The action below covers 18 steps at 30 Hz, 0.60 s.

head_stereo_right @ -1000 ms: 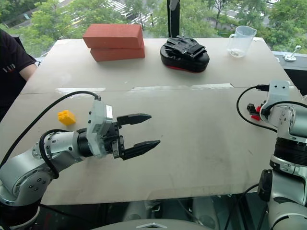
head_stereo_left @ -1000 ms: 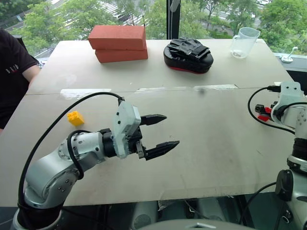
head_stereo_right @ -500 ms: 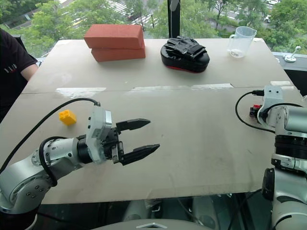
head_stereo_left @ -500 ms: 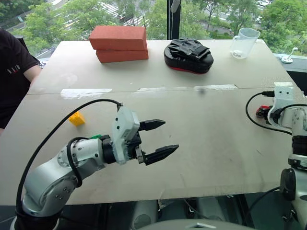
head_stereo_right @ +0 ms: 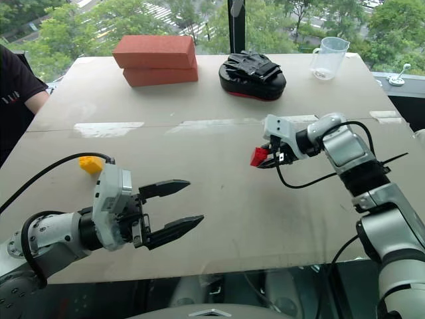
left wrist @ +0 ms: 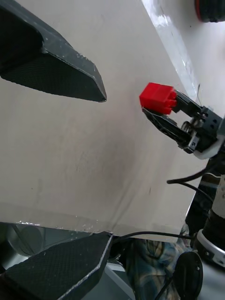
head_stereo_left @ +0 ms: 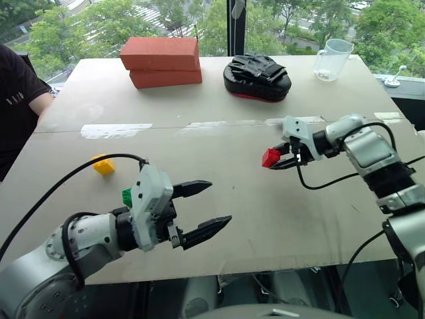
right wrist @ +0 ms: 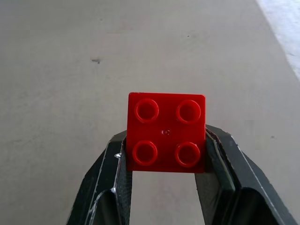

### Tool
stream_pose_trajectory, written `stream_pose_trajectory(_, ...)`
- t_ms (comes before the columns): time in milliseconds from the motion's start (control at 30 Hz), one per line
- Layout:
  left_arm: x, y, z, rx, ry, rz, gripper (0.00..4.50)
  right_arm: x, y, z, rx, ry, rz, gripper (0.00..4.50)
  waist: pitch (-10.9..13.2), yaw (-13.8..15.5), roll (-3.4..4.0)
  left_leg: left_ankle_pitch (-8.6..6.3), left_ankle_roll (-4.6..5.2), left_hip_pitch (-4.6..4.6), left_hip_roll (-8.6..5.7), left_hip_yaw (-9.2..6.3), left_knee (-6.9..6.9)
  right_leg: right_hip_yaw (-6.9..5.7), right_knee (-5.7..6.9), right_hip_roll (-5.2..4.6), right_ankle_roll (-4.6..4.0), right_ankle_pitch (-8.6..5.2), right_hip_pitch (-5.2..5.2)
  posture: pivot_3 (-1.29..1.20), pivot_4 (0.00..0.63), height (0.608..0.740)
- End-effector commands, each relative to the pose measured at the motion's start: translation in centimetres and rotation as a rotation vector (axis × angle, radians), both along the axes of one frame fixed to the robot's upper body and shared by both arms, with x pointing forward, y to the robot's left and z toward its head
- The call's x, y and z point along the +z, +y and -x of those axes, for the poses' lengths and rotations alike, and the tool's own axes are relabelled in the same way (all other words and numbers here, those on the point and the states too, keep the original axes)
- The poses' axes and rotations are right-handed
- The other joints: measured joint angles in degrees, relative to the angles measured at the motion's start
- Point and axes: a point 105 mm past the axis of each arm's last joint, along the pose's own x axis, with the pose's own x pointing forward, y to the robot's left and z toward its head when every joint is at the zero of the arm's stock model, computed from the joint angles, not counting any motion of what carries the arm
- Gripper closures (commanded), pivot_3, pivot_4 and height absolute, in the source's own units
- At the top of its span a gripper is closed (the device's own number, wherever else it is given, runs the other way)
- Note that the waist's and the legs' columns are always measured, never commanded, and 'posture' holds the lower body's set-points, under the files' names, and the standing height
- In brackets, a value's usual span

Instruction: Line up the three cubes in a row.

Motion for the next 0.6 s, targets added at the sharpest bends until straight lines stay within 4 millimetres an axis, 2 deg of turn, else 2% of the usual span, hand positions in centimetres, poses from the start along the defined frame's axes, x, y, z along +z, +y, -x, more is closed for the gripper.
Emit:
stream_pose_trajectory(33, 1.1, -0.3, 0.7, -0.002, -0.048, -0.003, 0.0, 0.3, 0.6, -0.7, 0.077, -0.037, 0.063, 3.18, 0.0, 0.0, 0.0, 0.0, -0.01, -0.05, -0.02, 0.01, -0.01, 0.08, -0.02, -0.01, 0.0, 0.0, -0.03, 0.0, 0.15, 0.74)
stream_pose_trajectory(200, 1.3, 0.0, 0.8, 0.029, -0.055, -0.019, 0.0, -0.5, 1.6, -1.2, 0.135, -0.057, 0.089, 3.18, 0.0, -0.2, 0.01, 0.0, -0.04, -0.08, -0.02, 0.0, -0.06, 0.1, -0.06, -0.01, 0.04, 0.0, -0.04, 0.0, 0.15, 0.74)
stream_pose_trajectory(533, 1.0, 1.1, 0.8, 0.034, -0.033, -0.07, 0.0, -1.0, 2.0, -1.2, 0.187, -0.06, 0.12, 3.18, 0.0, -0.4, 0.05, 0.01, -0.05, 0.09, 0.0, 0.08, -0.05, 0.08, 0.03, 0.0, 0.01, -0.01, -0.02, 0.0, 0.15, 0.74)
stream_pose_trajectory(600, 1.0, 1.1, 0.7, 0.033, -0.035, -0.067, 0.0, -1.0, 2.1, -1.1, 0.2, -0.054, 0.126, 2.13, 0.0, -0.4, 0.05, 0.01, -0.06, 0.1, 0.0, 0.07, -0.05, 0.08, 0.04, 0.0, 0.01, -0.01, -0.01, 0.0, 0.15, 0.74)
